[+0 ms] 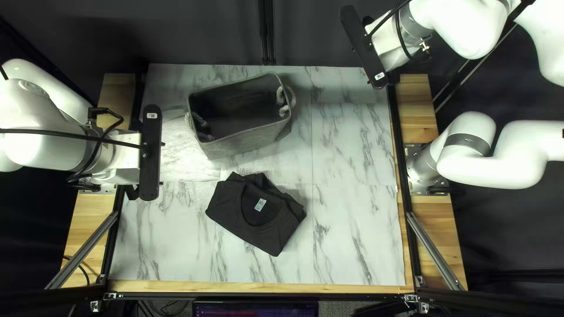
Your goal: Pick up a folded sweatshirt and place it into a fabric basket
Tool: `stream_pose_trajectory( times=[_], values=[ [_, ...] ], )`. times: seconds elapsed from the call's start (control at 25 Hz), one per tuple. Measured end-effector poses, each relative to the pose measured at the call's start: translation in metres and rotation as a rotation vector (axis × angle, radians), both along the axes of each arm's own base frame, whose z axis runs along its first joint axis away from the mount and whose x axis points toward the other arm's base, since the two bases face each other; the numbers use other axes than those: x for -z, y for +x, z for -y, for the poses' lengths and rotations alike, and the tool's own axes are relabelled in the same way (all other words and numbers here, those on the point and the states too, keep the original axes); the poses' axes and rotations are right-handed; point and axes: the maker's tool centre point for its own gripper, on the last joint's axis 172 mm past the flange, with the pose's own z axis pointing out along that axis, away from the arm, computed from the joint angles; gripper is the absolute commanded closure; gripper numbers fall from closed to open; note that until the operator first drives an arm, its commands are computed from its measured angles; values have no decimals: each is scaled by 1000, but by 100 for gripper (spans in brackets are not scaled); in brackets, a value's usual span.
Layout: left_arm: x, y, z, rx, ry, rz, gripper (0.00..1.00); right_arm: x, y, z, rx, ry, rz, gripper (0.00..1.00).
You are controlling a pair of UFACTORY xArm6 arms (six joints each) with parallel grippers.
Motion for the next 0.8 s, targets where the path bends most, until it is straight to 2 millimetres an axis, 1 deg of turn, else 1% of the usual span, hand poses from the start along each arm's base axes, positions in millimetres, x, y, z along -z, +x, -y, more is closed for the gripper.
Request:
stream_pose_trajectory(
  times=[0.16, 0.24, 0.32, 0.4, 0.52, 0.6, 0.72, 0.8],
  values=[
    [0, 0, 0, 0, 0, 0, 0, 0, 0, -1, -2, -1, -1, 0],
    [1, 0, 3, -5, -5, -2, 0, 1, 4, -11, -11, 2, -4, 0],
    [6, 6, 9, -9, -10, -10, 0, 4, 11, -36, -19, 2, -7, 0],
    [17, 17, 20, -11, -16, -26, 0, 7, 14, -64, -25, -14, -6, 0],
    [30, 35, 39, -15, -48, -39, 0, 8, 14, -102, -44, -46, 8, 0],
    [35, 42, 46, -16, -80, -38, 0, 10, 13, -126, -62, -62, 22, 0],
    [40, 50, 48, 0, -142, -47, 0, 14, 16, -163, -82, -73, 45, 0],
    [39, 52, 41, 8, -176, -56, 0, 18, 20, -186, -87, -83, 56, 0]
  ],
)
